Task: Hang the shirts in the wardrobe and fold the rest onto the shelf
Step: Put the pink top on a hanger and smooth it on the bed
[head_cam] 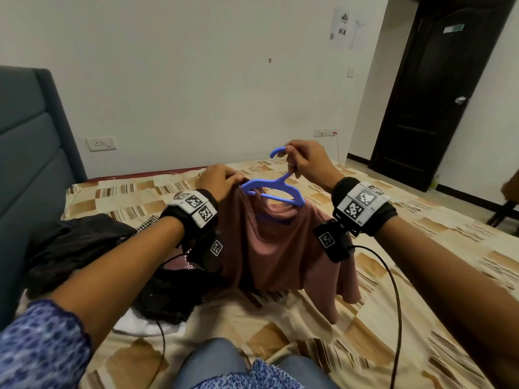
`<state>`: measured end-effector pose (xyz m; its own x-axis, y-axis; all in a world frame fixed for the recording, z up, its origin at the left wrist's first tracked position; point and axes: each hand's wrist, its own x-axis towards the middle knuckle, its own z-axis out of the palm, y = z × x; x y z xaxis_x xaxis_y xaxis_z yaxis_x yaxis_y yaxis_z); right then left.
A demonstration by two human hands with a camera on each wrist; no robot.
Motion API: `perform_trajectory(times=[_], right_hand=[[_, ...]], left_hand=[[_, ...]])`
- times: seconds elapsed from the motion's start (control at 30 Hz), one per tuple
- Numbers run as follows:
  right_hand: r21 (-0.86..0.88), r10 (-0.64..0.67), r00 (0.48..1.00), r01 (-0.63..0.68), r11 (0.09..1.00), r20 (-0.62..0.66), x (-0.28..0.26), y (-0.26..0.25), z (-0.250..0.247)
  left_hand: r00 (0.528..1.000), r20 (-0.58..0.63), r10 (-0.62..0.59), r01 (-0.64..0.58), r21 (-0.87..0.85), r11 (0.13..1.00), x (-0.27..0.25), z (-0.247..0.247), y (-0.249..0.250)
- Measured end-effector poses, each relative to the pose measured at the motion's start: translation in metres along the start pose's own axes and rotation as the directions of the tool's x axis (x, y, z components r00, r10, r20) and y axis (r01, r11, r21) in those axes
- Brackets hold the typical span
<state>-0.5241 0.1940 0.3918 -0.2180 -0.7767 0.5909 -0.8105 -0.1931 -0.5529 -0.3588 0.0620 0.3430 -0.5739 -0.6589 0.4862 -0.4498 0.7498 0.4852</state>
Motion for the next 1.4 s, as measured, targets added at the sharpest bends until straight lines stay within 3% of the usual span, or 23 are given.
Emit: perform_trajectory(times=[0.07, 0.17, 0.27, 0.3, 0.43, 0.5, 0.57, 0.6, 0.63, 0.7, 0.77, 0.83, 0.9, 1.0, 1.17, 1.27, 1.4], right_hand=[[0.004, -0.005, 1.000, 0.005, 1.000, -0.015, -0.003, 0.001, -0.006], [-0.001, -0.016, 1.000, 0.016, 1.000, -0.019, -0.005, 0.003, -0.013], [0.010, -0.019, 1.000, 0.019, 1.000, -0.016, -0.008, 0.003, -0.017], [0.021, -0.028, 1.000, 0.028, 0.999, -0.005, -0.010, 0.000, -0.018], [0.175, 0.022, 1.000, -0.023, 0.984, 0.004, -0.015, 0.008, -0.029], [0.007, 0.142, 0.989, -0.142, 0.990, 0.032, -0.019, 0.029, -0.036], [-0.284, 0.253, 0.945, -0.190, 0.940, 0.206, -0.028, 0.058, -0.037], [-0.359, 0.303, 0.895, -0.179, 0.916, 0.328, -0.034, 0.070, -0.036], [-0.386, 0.316, 0.851, -0.148, 0.911, 0.419, -0.041, 0.080, -0.035], [-0.389, 0.305, 0.831, -0.118, 0.914, 0.464, -0.046, 0.093, -0.039], [-0.419, 0.256, 0.906, -0.099, 0.903, 0.338, -0.037, 0.093, -0.052], [-0.444, 0.132, 0.983, -0.063, 0.894, 0.127, -0.014, 0.076, -0.075], [-0.461, 0.008, 0.997, -0.044, 0.886, -0.081, 0.017, 0.048, -0.103], [-0.514, -0.110, 0.958, -0.044, 0.857, -0.266, 0.045, -0.004, -0.149], [-0.586, -0.129, 0.932, -0.102, 0.804, -0.340, 0.038, -0.044, -0.193], [-0.579, -0.108, 0.932, -0.122, 0.806, -0.346, 0.021, -0.053, -0.209], [-0.589, -0.039, 0.933, -0.193, 0.785, -0.358, -0.007, -0.057, -0.232]], left_hand=[[0.997, 0.072, -0.009, 0.005, 0.054, 0.999, 0.000, -0.004, -0.006], [0.976, 0.216, 0.040, -0.042, 0.005, 0.999, 0.000, -0.007, -0.020], [0.886, 0.451, 0.108, -0.106, -0.030, 0.994, -0.002, -0.011, -0.033], [0.885, 0.450, 0.119, -0.124, -0.019, 0.992, -0.003, -0.010, -0.038], [0.965, 0.220, 0.142, -0.157, 0.049, 0.986, -0.003, -0.012, -0.046], [0.969, 0.199, 0.145, -0.157, 0.048, 0.986, -0.001, -0.018, -0.047], [0.977, 0.179, 0.119, -0.127, 0.036, 0.991, 0.000, -0.026, -0.046], [0.981, 0.160, 0.110, -0.117, 0.038, 0.992, 0.000, -0.030, -0.044], [0.983, 0.145, 0.111, -0.118, 0.043, 0.992, 0.001, -0.033, -0.045], [0.981, 0.161, 0.105, -0.119, 0.078, 0.990, 0.004, -0.042, -0.045], [0.980, 0.172, 0.097, -0.118, 0.116, 0.986, 0.013, -0.055, -0.042], [0.986, 0.115, 0.123, -0.137, 0.127, 0.982, 0.029, -0.077, -0.025], [0.986, -0.038, 0.162, -0.157, 0.110, 0.981, 0.055, -0.109, 0.004], [0.949, -0.255, 0.184, -0.144, 0.166, 0.976, 0.086, -0.158, 0.043], [0.997, -0.030, 0.077, -0.062, 0.335, 0.940, 0.090, -0.181, 0.050], [0.993, -0.092, 0.078, -0.047, 0.304, 0.952, 0.081, -0.175, 0.058], [0.976, -0.133, 0.170, -0.135, 0.237, 0.962, 0.071, -0.167, 0.080]])
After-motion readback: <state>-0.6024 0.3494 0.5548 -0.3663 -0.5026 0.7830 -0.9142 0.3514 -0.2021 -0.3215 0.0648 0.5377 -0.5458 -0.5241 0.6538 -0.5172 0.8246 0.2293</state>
